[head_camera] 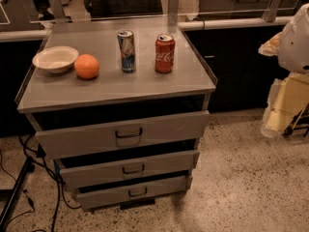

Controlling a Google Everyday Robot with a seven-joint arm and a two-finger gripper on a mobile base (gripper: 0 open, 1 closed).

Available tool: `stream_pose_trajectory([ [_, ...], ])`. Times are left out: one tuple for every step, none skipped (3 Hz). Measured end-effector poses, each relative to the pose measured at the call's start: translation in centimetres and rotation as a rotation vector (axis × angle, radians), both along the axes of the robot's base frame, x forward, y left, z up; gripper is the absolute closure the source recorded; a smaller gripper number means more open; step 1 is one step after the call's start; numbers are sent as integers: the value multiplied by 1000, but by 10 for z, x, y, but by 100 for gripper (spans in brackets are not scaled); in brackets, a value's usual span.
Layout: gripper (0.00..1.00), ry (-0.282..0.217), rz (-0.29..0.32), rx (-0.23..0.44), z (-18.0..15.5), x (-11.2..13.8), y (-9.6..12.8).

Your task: Open bottom drawer

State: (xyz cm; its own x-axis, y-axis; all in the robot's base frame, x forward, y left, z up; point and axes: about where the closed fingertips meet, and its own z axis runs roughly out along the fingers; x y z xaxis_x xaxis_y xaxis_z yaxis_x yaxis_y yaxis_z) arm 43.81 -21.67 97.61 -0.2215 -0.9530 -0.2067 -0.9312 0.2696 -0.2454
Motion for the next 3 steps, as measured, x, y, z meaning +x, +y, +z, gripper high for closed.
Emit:
stream_pose_trajectory([
  [0, 0, 0, 0, 0, 0, 0],
  [0, 12, 17, 24, -10, -5, 6],
  [0, 22, 53, 69, -36, -20, 20],
])
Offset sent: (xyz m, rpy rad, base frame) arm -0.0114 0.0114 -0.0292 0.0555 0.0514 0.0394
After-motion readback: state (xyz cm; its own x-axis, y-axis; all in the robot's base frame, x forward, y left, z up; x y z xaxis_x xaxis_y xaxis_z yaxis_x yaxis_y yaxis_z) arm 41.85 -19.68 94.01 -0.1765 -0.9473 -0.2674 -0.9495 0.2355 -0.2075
